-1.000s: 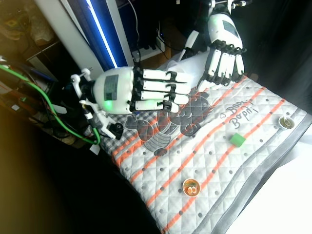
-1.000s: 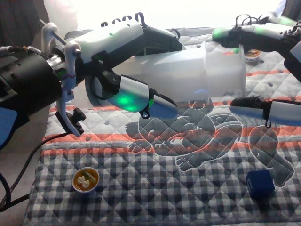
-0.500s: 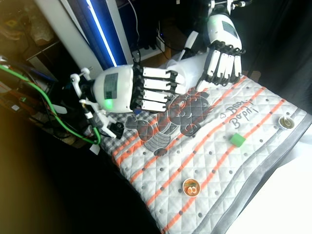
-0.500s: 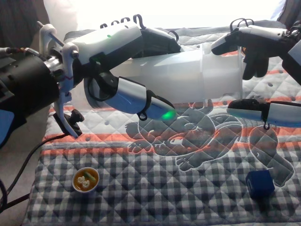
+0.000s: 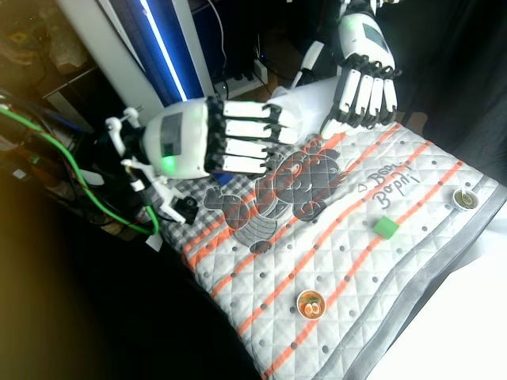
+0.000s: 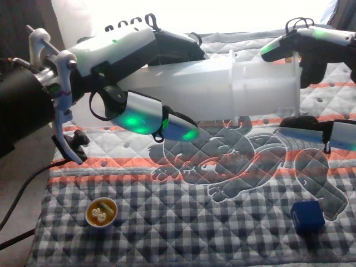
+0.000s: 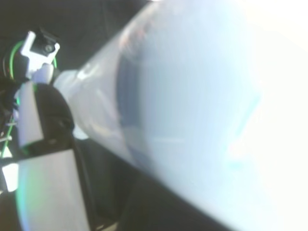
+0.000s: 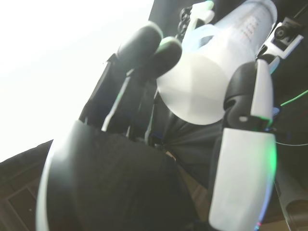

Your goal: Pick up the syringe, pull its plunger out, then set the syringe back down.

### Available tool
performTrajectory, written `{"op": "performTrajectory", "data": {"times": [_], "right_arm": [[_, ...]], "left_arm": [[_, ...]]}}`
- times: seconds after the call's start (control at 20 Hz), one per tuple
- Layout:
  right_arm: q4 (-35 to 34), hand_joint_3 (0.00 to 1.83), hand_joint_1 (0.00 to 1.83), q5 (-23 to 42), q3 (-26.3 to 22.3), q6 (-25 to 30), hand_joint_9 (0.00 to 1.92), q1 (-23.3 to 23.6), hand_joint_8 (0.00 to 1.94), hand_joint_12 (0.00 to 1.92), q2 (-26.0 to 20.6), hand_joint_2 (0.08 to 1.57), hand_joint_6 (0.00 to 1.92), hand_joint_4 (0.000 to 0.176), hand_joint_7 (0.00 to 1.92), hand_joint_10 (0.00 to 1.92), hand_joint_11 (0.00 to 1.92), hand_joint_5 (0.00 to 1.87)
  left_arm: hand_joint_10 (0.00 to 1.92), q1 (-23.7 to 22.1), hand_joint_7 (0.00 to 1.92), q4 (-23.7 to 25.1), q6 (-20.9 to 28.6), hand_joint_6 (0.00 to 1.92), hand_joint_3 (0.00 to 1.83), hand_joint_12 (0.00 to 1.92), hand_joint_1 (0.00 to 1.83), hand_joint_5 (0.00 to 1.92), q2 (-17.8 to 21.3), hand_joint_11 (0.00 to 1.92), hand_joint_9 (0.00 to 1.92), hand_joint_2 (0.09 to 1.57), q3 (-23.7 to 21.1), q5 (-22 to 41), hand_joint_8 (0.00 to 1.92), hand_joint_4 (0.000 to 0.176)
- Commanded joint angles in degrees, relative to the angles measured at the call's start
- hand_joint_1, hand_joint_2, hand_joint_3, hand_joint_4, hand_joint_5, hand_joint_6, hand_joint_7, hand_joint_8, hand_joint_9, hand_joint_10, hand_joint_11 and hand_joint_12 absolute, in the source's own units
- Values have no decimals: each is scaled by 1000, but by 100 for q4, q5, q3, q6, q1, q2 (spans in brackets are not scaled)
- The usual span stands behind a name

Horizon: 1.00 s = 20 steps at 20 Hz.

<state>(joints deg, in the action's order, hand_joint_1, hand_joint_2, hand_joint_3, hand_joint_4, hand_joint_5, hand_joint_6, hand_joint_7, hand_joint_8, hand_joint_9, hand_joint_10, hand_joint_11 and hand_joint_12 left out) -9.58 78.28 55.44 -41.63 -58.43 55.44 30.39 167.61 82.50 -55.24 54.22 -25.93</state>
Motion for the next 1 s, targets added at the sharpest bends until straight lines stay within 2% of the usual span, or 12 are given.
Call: {"op": "performTrajectory", "data": {"times": [0.0,0.05,0.1,0.15,0.2,0.25,0.3,0.35,0.5,0.6,0.75,0.95], "right_arm": [[-515,1,1197,804,42,-108,771,-44,1349,1642,-108,1177,1062,0,863,1368,685,874],[-562,0,1200,848,39,-109,760,-76,1334,1651,-118,1168,1020,0,867,1408,674,911],[-639,0,1229,915,31,-109,912,-129,1212,1555,-136,1142,976,0,964,1275,826,919],[-703,0,1229,967,24,-109,912,-169,1212,1555,-156,1142,976,0,964,1275,826,919],[-761,1,1236,1016,19,-109,997,-199,1187,1531,-172,1140,986,0,987,1182,926,898],[-838,0,1245,1076,15,-110,996,-244,1212,1567,-200,1135,923,0,986,1216,926,924],[-868,0,1245,1097,14,-110,996,-259,1212,1567,-211,1135,923,0,986,1216,926,924],[-928,3,1243,1136,13,-111,919,-294,1293,1695,-232,1145,913,0,939,1355,866,927],[-1164,4,1218,1303,0,-119,884,-430,1344,1676,-281,1177,1060,0,898,1394,833,844],[-1281,1,1228,1375,-4,-119,866,-499,1389,1773,-311,1179,1012,0,888,1496,813,858],[-1365,0,1234,1414,-3,-120,867,-532,1415,1791,-338,1185,1014,0,886,1539,806,844],[-1431,5,1212,1468,-3,-127,816,-552,1468,1837,-382,1231,1221,0,847,1583,749,703]], "left_arm": [[1420,-4,594,-208,88,1312,0,1921,1183,847,142,60,261,1253,32,-1037,1449,0],[1391,7,581,-225,88,1340,1,1921,1177,834,148,44,255,1260,31,-1050,1453,0],[1501,31,585,-261,88,1308,0,1921,1173,837,165,172,317,1260,28,-1070,1487,0],[1501,41,585,-278,88,1308,0,1921,1173,837,181,172,317,1260,24,-1081,1487,0],[1607,43,550,-294,88,1307,1,1921,1168,824,196,313,345,1272,23,-1085,1551,0],[1648,48,554,-320,88,1280,0,1921,1171,833,217,345,361,1269,21,-1090,1565,0],[1648,53,554,-331,88,1280,0,1921,1171,833,224,345,361,1269,21,-1092,1565,0],[1666,65,539,-354,87,1263,1,1921,1167,825,241,346,329,1275,22,-1100,1611,0],[1684,92,570,-431,85,1194,0,1921,1172,840,273,357,358,1265,36,-1117,1626,0],[1665,101,526,-487,85,1264,2,1921,1160,811,288,231,265,1284,54,-1122,1652,0],[1603,128,531,-541,85,1291,0,1921,1158,807,301,193,255,1284,69,-1130,1622,0],[1562,145,605,-582,84,1220,0,1921,1163,823,304,211,329,1261,87,-1130,1586,0]]}}
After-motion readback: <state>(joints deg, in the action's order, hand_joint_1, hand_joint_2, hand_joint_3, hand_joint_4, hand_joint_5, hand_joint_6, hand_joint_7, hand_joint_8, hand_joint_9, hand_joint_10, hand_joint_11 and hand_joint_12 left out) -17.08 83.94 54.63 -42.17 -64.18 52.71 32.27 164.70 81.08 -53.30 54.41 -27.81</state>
